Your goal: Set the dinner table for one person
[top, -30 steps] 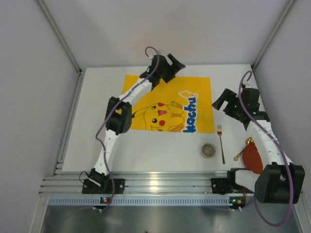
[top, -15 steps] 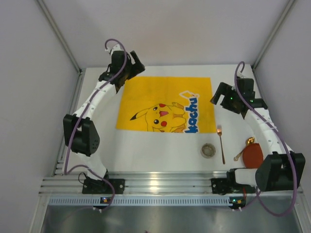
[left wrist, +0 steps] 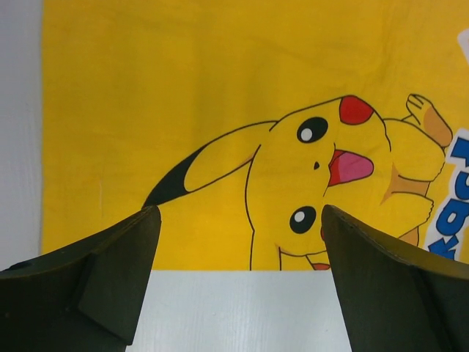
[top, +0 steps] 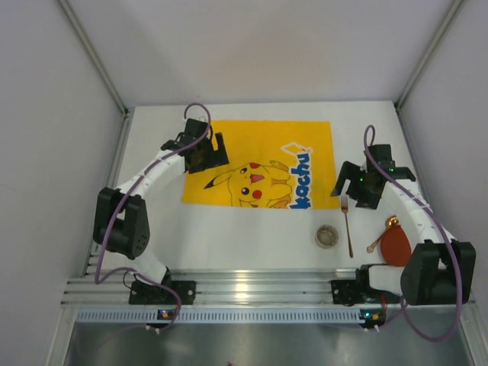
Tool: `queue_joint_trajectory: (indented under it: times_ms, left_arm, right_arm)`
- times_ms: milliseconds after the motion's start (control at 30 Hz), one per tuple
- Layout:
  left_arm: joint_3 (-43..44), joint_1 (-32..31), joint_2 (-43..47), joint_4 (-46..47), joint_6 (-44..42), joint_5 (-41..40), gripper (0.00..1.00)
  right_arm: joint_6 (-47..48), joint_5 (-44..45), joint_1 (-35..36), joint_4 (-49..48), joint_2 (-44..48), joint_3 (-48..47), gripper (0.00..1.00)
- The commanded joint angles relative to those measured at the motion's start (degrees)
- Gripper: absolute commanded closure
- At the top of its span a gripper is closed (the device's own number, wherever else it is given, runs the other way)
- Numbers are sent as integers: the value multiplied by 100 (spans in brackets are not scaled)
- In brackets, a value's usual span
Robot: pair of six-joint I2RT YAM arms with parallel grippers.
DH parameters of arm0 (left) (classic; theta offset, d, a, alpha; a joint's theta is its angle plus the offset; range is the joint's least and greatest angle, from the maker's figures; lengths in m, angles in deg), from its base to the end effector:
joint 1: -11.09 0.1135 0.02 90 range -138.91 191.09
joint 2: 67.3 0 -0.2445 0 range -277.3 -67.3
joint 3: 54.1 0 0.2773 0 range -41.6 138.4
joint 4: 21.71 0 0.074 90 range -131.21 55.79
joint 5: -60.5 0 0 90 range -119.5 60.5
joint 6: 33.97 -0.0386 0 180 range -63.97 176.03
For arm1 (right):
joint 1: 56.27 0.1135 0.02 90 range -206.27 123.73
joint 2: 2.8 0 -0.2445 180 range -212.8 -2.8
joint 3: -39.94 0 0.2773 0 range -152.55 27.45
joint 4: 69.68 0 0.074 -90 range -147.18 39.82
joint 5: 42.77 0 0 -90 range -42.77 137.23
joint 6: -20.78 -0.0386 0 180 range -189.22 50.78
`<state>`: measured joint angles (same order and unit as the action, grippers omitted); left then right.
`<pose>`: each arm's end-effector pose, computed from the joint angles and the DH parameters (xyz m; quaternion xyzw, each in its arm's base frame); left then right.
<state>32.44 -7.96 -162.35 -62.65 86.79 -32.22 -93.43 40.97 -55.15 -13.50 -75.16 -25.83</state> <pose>0.3682 -0.1252 0.2305 -0.1038 0.9320 -0.1257 0.3236 0.2727 0.0095 0.2148 0.1816 0.9534 0.1033 0.2177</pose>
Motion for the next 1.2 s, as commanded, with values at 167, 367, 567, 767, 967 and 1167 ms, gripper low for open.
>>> queue_joint_trajectory:
  times_ms: [167, 367, 567, 767, 967, 1167]
  left_arm:
    - [-144, -55, 197, -20, -229, 510, 7]
    - [-109, -55, 100, -100, -299, 439, 8]
    - [-83, -55, 91, -135, -290, 395, 9]
    - [-82, -55, 126, -188, -334, 325, 9]
    - [-197, -55, 109, -188, -246, 325, 9]
    - [-180, -64, 91, -179, -237, 325, 10]
  right_arm:
    - [-127, -226, 590, 756, 451, 168, 18]
    - [-567, -60, 1126, 835, 441, 274, 37]
    - [-638, 292, 1276, 1107, 398, 186, 48]
    - [-612, 538, 1408, 1617, 494, 265, 59]
    - [-620, 609, 1443, 1653, 547, 678, 58]
    - [-647, 609, 1548, 1573, 267, 740, 58]
